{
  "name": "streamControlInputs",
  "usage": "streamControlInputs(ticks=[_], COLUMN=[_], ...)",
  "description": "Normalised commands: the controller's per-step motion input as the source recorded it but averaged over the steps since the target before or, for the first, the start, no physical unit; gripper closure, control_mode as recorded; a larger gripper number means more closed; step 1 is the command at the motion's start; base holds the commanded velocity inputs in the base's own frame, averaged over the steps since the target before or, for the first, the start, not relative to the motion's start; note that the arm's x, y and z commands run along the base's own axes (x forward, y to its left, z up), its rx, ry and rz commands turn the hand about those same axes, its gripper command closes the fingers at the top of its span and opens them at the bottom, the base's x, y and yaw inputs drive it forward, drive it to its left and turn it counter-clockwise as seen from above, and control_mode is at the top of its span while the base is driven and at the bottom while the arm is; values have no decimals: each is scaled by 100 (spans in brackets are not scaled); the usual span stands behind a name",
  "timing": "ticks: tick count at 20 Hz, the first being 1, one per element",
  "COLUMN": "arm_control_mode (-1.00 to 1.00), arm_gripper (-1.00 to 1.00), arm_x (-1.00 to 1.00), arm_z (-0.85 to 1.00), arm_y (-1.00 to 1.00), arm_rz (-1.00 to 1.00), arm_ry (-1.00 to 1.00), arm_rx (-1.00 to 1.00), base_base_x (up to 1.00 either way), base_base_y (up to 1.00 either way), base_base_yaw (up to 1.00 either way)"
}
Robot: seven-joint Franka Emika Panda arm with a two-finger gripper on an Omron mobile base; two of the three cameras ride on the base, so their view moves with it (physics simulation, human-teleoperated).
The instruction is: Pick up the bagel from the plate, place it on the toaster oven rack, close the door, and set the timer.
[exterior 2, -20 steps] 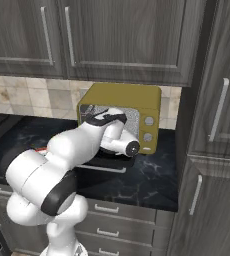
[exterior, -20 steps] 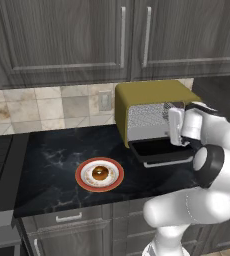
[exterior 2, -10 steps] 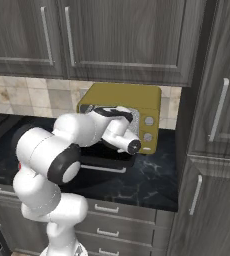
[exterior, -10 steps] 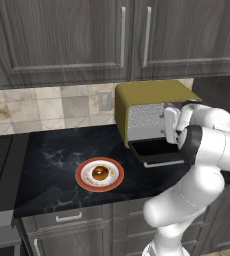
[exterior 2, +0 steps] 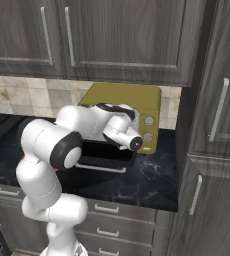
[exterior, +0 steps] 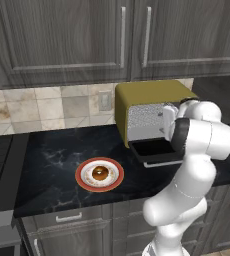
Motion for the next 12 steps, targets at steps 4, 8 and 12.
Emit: streamControlInputs(ticks=[4,8,12], arm_control_mode=[-100,-100,-100], arm_gripper=[-100,-100,-100], arm_x=[24,27,18], arm_z=[-26,-38,-58], arm_y=[0,0,0], arm_rz=[0,0,0], arm_ry=[0,0,0], arm_rx=[0,1,5], base_base_x=[0,0,0], base_base_y=[0,0,0], base_base_yaw=[0,0,0])
